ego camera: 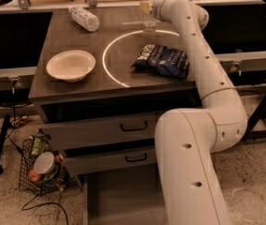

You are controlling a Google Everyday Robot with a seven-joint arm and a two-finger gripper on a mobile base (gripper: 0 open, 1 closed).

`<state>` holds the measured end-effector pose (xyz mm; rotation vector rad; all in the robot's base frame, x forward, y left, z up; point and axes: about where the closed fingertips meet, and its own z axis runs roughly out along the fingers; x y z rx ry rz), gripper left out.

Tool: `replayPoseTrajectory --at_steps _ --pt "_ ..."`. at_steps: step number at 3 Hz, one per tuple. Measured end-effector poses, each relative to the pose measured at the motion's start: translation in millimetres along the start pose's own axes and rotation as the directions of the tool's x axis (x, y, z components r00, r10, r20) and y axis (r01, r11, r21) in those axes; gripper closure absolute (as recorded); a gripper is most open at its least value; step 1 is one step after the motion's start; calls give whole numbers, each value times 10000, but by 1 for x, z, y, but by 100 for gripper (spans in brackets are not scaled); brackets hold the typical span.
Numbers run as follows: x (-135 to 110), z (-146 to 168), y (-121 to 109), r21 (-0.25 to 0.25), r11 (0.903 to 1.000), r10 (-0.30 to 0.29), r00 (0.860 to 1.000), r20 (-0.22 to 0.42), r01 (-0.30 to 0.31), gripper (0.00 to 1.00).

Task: Place water bottle into bottom drawer

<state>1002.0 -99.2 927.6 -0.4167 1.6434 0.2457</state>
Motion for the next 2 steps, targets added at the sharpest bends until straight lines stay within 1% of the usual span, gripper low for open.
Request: replayPoseTrajectory --at_steps 1,2 --pt "-29 -24 35 -1499 9887 -83 9999 72 93 99" --pt "-58 -74 63 -2851 9567 -636 9979 -92 584 100"
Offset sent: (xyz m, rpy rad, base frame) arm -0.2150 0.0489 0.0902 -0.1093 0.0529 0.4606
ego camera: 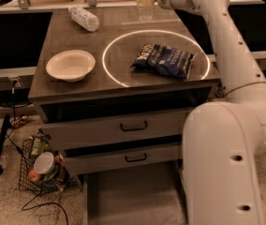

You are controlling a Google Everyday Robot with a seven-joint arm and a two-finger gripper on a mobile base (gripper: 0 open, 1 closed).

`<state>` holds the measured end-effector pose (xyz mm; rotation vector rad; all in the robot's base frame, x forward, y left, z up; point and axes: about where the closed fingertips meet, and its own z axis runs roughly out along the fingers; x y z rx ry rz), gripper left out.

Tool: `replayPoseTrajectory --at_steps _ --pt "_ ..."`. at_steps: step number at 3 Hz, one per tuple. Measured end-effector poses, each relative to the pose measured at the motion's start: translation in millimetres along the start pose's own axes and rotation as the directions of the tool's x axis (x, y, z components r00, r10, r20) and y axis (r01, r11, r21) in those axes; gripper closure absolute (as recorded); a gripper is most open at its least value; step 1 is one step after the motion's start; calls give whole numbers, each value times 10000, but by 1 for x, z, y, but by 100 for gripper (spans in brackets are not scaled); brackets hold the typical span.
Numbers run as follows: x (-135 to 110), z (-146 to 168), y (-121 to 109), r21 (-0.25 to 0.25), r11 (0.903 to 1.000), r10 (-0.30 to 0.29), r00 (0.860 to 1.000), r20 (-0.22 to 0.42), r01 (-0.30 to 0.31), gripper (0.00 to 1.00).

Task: Place water bottle into bottom drawer

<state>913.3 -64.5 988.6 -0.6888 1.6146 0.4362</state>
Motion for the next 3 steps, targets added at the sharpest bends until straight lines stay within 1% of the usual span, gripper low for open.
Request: replayPoseTrajectory --at_steps 1,2,3 --pt "-51 -92 21 -155 9990 -423 9989 -222 420 100" --pt "-53 -150 35 33 9999 -126 9980 -618 128 100" --pt "-20 -145 50 -237 9997 -24 9923 -1236 -5 100"
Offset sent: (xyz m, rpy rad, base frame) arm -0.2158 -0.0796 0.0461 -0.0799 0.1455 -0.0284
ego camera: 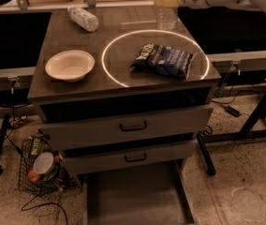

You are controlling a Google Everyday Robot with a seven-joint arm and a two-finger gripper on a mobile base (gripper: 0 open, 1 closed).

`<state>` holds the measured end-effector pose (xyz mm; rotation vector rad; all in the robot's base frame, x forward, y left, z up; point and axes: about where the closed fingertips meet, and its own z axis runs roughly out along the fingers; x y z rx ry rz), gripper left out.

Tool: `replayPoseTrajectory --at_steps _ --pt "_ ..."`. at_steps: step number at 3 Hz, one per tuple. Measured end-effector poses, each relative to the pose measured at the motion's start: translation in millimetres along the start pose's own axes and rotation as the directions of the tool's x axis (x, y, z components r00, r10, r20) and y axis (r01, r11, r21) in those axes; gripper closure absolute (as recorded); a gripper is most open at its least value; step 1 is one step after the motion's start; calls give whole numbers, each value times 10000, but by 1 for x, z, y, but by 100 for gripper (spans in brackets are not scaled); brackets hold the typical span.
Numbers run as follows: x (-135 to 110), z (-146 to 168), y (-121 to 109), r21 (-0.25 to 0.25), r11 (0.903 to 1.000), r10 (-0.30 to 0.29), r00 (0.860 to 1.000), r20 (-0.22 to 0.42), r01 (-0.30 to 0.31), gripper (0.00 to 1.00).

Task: Place water bottle into bottom drawer

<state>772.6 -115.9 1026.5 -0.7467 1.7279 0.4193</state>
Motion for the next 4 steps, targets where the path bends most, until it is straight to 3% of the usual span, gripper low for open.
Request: replayPoseTrajectory --at_steps 2,3,4 --pt "-2 1 6 -307 9995 -5 9999 130 9 100" --pt "-4 -24 36 -1056 9943 -84 9992 387 125 100" --pt "17 -83 80 -1814 9830 -183 9979 614 292 100"
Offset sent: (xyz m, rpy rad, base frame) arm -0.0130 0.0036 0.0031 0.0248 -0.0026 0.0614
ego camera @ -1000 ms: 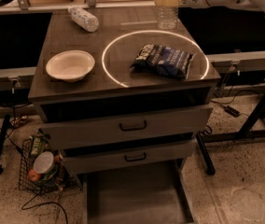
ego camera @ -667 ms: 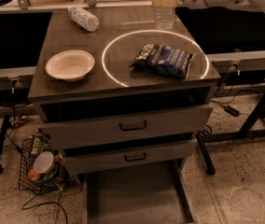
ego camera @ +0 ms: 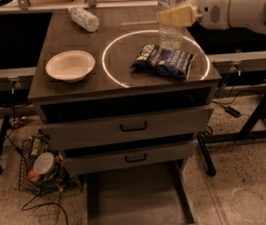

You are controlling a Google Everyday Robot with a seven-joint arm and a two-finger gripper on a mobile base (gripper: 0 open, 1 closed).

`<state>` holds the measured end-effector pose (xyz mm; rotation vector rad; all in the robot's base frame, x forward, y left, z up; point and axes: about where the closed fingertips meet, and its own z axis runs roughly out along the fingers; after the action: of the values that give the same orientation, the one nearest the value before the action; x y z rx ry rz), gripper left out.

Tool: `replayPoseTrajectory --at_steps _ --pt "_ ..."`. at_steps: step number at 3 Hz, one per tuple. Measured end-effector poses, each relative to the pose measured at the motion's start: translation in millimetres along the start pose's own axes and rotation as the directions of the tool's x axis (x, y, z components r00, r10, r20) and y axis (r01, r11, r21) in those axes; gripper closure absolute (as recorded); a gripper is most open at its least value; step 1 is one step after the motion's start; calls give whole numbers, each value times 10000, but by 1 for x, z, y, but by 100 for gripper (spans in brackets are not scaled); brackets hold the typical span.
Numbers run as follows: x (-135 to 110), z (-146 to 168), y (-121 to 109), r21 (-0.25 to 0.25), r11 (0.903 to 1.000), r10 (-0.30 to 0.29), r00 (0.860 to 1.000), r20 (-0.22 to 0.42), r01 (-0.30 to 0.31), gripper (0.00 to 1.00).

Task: Place water bottle into bottom drawer

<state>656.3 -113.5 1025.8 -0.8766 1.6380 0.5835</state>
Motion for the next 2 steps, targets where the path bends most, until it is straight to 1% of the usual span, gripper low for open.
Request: replayPoseTrajectory --at_steps 1,2 --pt "17 -84 34 -127 9999 117 9998 158 -115 100" --pt "30 -161 39 99 9994 334 9993 -137 -333 100"
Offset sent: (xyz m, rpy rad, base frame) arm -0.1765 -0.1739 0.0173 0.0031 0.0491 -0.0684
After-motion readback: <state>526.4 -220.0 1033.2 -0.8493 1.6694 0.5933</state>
